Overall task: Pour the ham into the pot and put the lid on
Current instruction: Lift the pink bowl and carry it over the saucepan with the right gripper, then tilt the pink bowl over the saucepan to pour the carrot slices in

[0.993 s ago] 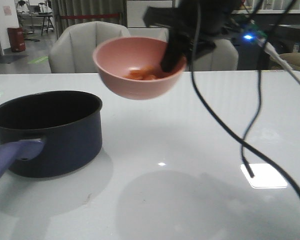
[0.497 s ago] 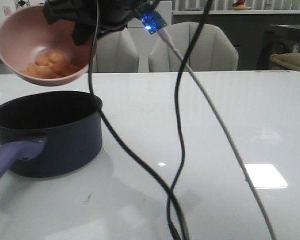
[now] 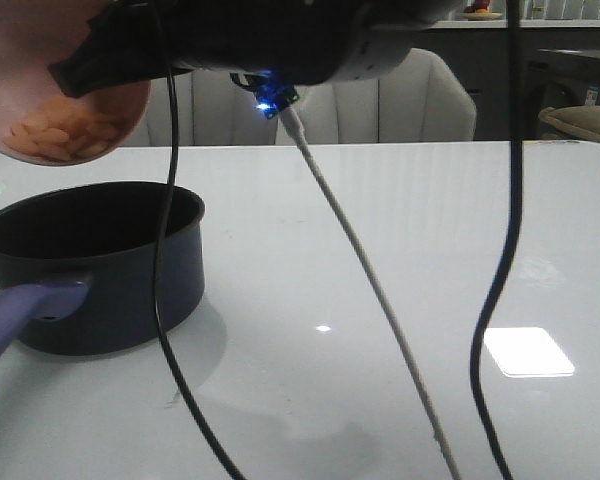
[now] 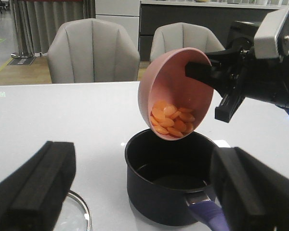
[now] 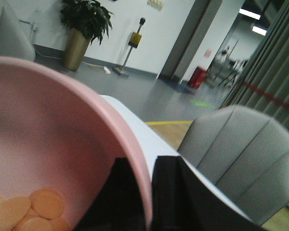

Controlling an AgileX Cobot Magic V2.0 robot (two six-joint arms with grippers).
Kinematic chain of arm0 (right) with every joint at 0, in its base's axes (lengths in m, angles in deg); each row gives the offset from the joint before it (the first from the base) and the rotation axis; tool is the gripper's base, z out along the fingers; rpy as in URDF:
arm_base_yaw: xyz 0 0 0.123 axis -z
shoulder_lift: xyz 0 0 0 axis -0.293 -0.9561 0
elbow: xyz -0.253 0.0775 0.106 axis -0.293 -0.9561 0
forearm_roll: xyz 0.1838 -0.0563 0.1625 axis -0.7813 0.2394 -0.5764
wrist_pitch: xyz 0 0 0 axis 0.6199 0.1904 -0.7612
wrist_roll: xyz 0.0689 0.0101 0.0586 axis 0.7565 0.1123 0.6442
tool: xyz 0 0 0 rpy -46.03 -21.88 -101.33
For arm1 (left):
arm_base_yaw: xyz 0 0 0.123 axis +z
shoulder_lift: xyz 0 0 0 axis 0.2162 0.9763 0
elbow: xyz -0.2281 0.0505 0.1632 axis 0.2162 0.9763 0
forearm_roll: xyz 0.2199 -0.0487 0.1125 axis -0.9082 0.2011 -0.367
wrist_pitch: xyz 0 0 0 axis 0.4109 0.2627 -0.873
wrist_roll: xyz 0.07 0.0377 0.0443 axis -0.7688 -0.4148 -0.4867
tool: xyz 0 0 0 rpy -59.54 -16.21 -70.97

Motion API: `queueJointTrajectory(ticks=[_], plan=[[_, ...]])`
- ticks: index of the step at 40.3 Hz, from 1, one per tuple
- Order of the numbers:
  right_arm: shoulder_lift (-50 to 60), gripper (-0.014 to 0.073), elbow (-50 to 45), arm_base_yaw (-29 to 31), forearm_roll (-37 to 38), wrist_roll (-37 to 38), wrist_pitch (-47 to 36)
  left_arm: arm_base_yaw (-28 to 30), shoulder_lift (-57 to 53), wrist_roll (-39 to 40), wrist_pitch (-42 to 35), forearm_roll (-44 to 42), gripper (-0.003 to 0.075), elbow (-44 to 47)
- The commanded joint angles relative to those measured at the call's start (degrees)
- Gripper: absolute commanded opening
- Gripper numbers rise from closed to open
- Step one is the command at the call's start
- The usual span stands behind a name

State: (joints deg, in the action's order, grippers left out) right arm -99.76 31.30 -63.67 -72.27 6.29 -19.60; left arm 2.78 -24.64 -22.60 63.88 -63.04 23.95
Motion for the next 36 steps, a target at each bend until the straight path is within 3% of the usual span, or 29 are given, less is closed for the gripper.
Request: queueJointTrajectory(ticks=[1,6,10,14,22,26,32,36], plan=[[1.6,0.0138,1.4,-1.3,-0.4,-11.9,-10.4,-0.5,0.7,0.1,-4.0,0.7,0.0606,-1.4],[-1.2,0.0138,1.4,-2.9,-6.3,-27.4,-17.3,-0.5,0.7,0.1,-4.0,0.7,0.0606,-1.4],[-2.7,0.0138,1.4,-3.0,-8.3,-35.5,-21.9,-0.5,0.7,0.1,-4.0,0.7,0.0606,-1.4],[-4.2,0.0138,1.4,-3.0,-8.4,-39.3,-26.3,-0.5,0.7,0.1,-4.0,0.7,0.0606,-1.4],[-5.6,0.0138,1.4,-3.0,-8.4,-39.6,-30.6,-0.5,0.7,0.1,-4.0,0.7,0.0606,-1.4],[-5.5,0.0138,1.5,-3.0,-9.6,-35.2,-30.1,-0.5,0.7,0.1,-4.0,0.7,0.0606,-1.4],[-3.5,0.0138,2.1,-3.0,-15.6,-18.1,-24.6,-0.5,0.7,0.1,-4.0,0.7,0.0606,-1.4],[-0.9,0.0138,3.1,-3.0,-20.4,-7.7,-16.1,-0.5,0.7,0.1,-4.0,0.7,0.0606,-1.4]])
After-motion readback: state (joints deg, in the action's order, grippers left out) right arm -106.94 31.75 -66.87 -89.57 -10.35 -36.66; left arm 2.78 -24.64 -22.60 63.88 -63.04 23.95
